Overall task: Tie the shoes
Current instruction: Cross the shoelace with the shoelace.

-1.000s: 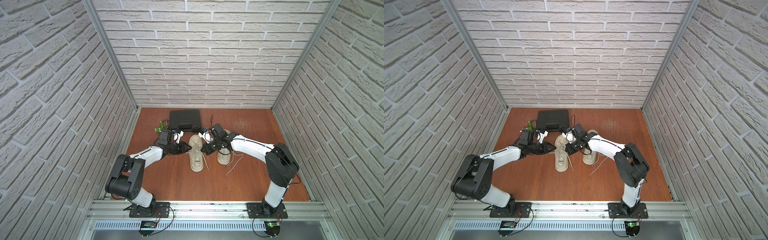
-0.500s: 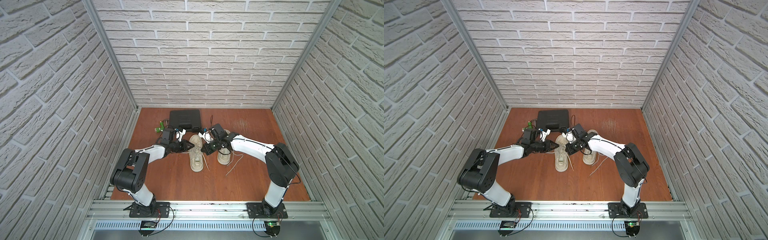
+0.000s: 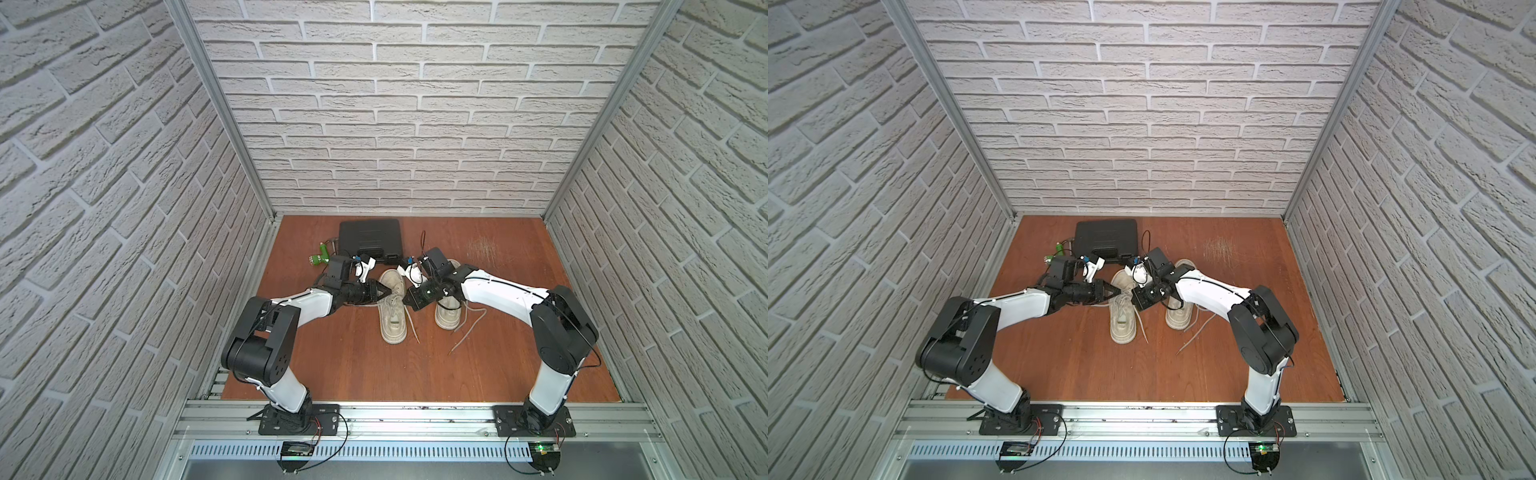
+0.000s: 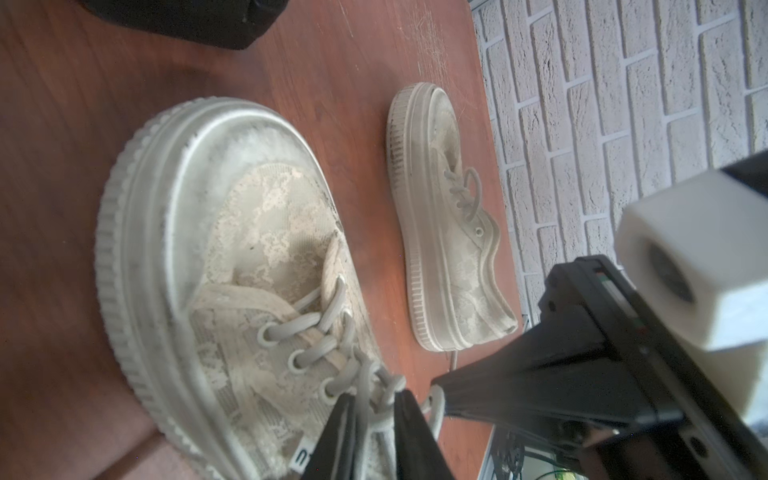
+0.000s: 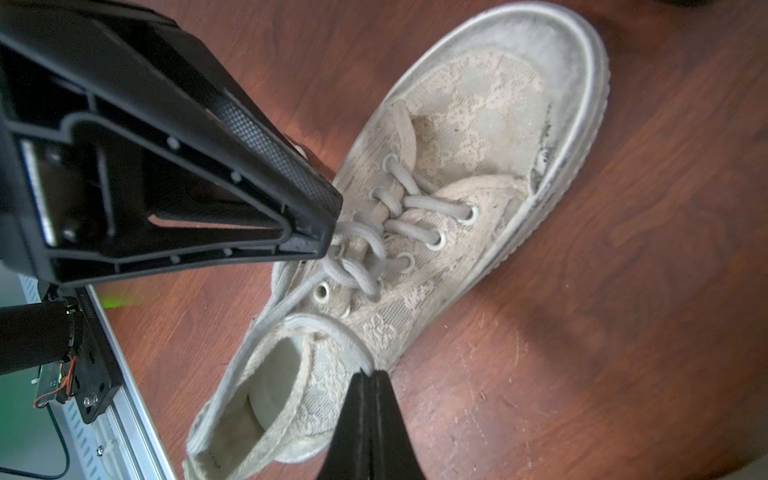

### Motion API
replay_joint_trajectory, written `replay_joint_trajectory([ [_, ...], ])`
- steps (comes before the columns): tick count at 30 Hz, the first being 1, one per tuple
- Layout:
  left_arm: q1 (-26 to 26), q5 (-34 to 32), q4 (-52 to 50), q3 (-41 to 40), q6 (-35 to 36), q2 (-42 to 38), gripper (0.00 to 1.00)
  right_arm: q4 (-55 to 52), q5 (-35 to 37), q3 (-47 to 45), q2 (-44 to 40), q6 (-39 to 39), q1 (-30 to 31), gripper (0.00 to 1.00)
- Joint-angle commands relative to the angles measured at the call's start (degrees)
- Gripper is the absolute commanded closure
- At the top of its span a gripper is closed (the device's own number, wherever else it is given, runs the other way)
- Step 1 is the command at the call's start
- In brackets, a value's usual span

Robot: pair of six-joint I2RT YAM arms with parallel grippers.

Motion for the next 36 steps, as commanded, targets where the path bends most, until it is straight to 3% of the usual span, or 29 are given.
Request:
replay_joint_trajectory([
  [1, -0.62, 0.05, -0.24, 1.43, 1.52, -0.35, 0.81, 0.03, 0.53, 1.58, -1.79, -0.72, 0.56, 0.97],
  [14, -1.45, -0.89, -1.19, 1.85, 2.07, -1.78, 1.0, -2.74, 1.82, 3.99, -1.75, -1.96, 1.32, 0.97],
  [36, -1.77, -3.78, -2.28, 1.57, 1.94, -3.74, 1.0, -5.71, 2.23, 10.56, 3.46, -3.13, 3.45, 0.97],
])
